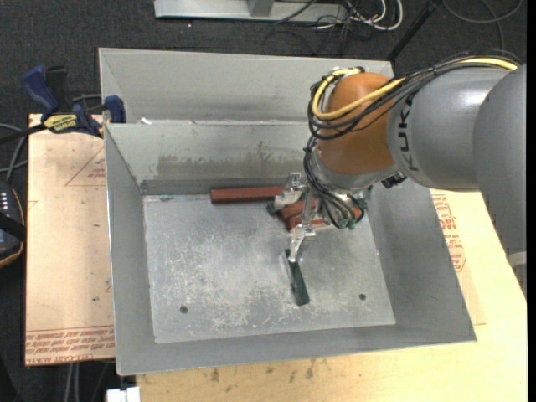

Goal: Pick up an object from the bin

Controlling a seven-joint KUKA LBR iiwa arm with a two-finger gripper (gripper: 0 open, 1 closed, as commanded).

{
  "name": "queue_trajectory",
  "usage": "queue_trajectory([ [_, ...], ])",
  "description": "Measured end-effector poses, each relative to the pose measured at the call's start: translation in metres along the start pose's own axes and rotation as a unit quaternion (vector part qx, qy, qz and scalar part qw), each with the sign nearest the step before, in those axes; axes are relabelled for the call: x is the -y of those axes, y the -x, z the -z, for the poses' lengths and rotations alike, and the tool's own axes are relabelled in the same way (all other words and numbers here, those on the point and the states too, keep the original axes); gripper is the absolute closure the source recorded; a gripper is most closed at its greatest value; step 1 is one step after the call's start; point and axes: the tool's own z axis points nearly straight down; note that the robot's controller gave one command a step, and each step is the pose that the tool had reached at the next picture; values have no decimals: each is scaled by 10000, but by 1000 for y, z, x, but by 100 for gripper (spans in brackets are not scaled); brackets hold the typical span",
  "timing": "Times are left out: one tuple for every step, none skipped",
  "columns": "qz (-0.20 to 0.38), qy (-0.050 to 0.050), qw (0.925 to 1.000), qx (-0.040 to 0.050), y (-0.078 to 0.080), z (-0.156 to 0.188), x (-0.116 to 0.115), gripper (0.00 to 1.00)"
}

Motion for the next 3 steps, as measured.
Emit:
queue_trajectory([
  [-63, 0, 10000, 31, 3, -8, 9, 0],
  [-686, 1, 9976, -17, 6, -7, 46, 0],
  [-451, 5, 9990, -4, 22, -25, 69, 0],
])
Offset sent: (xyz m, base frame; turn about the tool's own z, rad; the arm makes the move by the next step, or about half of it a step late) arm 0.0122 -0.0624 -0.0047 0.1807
